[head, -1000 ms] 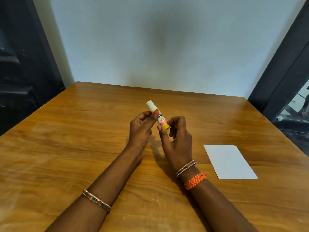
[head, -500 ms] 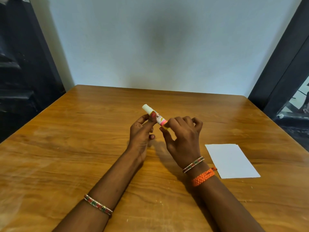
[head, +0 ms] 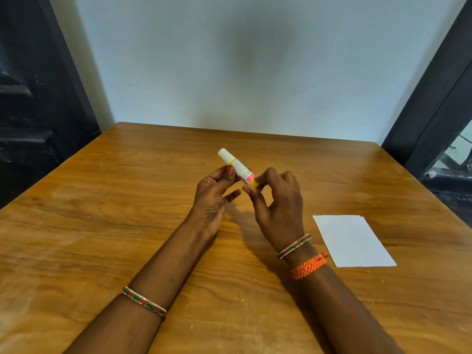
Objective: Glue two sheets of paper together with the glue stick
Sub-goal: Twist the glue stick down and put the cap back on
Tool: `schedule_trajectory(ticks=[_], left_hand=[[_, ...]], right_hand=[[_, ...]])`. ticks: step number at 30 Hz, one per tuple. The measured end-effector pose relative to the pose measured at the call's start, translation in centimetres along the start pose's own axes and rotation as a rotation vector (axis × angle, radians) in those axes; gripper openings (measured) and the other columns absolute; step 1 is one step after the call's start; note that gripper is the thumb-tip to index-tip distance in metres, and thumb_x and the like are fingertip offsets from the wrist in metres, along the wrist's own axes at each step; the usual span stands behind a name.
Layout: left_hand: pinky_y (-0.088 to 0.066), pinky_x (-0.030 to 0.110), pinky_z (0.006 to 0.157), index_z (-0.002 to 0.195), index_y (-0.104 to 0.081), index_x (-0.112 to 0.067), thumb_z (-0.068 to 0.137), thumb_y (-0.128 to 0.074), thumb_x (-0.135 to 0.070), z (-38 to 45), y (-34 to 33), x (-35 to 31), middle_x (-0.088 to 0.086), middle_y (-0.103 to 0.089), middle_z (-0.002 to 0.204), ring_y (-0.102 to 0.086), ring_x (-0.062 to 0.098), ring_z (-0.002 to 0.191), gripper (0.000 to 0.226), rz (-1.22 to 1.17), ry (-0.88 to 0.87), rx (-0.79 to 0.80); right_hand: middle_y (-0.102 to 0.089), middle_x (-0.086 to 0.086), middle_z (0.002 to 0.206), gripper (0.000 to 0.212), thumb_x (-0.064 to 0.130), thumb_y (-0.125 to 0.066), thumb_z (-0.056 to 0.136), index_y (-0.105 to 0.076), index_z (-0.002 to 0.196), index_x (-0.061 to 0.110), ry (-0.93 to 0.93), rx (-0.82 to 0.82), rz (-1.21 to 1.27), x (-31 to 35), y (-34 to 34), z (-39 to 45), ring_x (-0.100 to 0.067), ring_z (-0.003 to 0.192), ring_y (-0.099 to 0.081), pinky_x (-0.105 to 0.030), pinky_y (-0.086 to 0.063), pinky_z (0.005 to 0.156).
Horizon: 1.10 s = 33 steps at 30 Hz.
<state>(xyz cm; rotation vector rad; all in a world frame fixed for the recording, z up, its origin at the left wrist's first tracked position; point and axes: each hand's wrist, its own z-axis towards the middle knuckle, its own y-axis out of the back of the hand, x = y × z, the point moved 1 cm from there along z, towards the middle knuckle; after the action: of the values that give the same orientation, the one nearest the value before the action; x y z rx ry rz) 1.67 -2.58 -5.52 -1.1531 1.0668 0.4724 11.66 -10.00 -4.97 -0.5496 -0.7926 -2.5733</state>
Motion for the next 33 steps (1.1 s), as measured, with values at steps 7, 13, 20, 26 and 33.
schedule_trajectory(ticks=[7, 13, 20, 26, 33], left_hand=[[-0.046, 0.032, 0.077, 0.093, -0.068, -0.018, 0.084, -0.060, -0.022, -0.4, -0.5, 0.6, -0.008, -0.070, 0.079, -0.056, 0.010, 0.088, 0.013, 0.007, -0.002, -0.140], [-0.044, 0.031, 0.078, 0.094, -0.064, -0.021, 0.070, -0.064, -0.037, -0.5, -0.4, 0.3, 0.000, -0.065, 0.097, -0.052, 0.016, 0.100, 0.029, -0.007, 0.047, -0.032], [-0.047, 0.038, 0.082, 0.112, -0.058, -0.020, 0.073, -0.061, -0.028, -0.3, -0.8, 0.0, -0.003, -0.067, 0.105, -0.057, 0.015, 0.103, 0.040, -0.091, -0.003, 0.145], [-0.042, 0.038, 0.091, 0.113, -0.059, -0.017, 0.079, -0.056, -0.014, 0.0, -0.6, -0.1, -0.004, -0.067, 0.117, -0.061, 0.008, 0.101, 0.033, -0.109, -0.038, 0.239], [-0.040, 0.029, 0.080, 0.091, -0.065, -0.021, 0.071, -0.063, -0.015, -0.3, -0.3, -0.5, -0.012, -0.074, 0.084, -0.062, 0.005, 0.090, 0.022, -0.006, -0.117, 0.031]], right_hand=[[-0.063, -0.001, 0.084, 0.028, 0.010, -0.071, 0.073, -0.052, 0.091, 0.020, 0.048, -0.023, -0.184, -0.2, -0.1, -0.1, -0.011, 0.082, -0.035, -0.028, -0.029, 0.063], [-0.056, 0.009, 0.083, 0.016, 0.022, -0.068, 0.078, -0.056, 0.087, 0.019, -0.155, -0.030, 0.099, 0.1, 0.0, 0.0, -0.014, 0.079, -0.047, -0.029, -0.039, 0.057], [-0.063, 0.000, 0.066, 0.013, 0.021, -0.053, 0.091, -0.051, 0.082, 0.012, -0.504, 0.100, 0.594, -0.5, 0.1, 0.1, -0.005, 0.062, -0.061, -0.019, -0.048, 0.061], [-0.060, -0.007, 0.062, 0.017, 0.017, -0.047, 0.094, -0.049, 0.078, 0.014, -0.665, 0.092, 0.821, -0.8, 0.2, 0.5, 0.000, 0.048, -0.048, -0.020, -0.037, 0.060], [-0.062, -0.003, 0.080, 0.017, 0.003, -0.067, 0.078, -0.054, 0.083, 0.013, -0.555, 0.131, 0.698, -1.0, 0.1, 0.4, -0.005, 0.067, -0.053, -0.018, -0.044, 0.060]])
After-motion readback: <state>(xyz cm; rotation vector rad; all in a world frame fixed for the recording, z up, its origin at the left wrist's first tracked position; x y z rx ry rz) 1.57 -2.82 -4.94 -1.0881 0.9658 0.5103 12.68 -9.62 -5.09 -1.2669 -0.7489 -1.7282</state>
